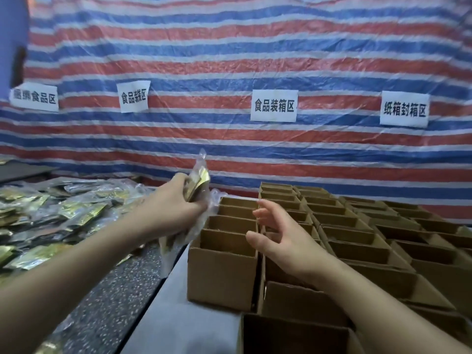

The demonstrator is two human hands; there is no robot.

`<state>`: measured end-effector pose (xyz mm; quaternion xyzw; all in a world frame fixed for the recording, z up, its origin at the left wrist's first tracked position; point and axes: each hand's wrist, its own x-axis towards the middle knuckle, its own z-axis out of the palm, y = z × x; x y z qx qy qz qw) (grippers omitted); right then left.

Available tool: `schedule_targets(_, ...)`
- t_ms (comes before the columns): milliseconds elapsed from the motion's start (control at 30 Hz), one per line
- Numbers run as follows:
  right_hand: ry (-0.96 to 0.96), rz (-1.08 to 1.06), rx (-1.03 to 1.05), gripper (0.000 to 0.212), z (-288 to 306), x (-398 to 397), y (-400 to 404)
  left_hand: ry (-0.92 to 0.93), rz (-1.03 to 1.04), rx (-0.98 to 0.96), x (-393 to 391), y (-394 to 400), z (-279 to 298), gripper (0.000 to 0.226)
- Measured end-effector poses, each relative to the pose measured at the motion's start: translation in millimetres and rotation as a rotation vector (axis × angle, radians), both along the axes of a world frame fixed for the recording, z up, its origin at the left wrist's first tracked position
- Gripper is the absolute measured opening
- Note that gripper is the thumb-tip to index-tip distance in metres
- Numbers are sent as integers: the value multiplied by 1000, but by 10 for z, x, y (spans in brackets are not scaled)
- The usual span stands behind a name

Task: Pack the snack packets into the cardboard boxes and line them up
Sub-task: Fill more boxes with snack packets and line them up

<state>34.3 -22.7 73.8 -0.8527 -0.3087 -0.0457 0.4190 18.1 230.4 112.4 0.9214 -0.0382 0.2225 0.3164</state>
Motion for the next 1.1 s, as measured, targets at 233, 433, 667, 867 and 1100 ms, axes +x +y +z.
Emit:
schedule_targets(233, 186, 217, 408, 130, 234, -306, -234, -26, -421, -551, -215, -1326, 225, 53)
schedule_targets(433, 194, 121, 555, 99, 139, -371, -663, -14, -384, -642, -40, -2026, 156, 31)
schedule_targets(667, 326, 9, 492, 104, -119, -421, -926, 134, -372, -824, -7, -2137, 101, 78)
schedule_targets(867, 243, -42, 482, 108, -137, -426, -850, -23, -366, -636, 12, -2128, 53, 68)
schedule_targets(1100, 311, 33, 444, 90, -58, -418, -771, -159, -354, -715, -38, -2128, 75, 67)
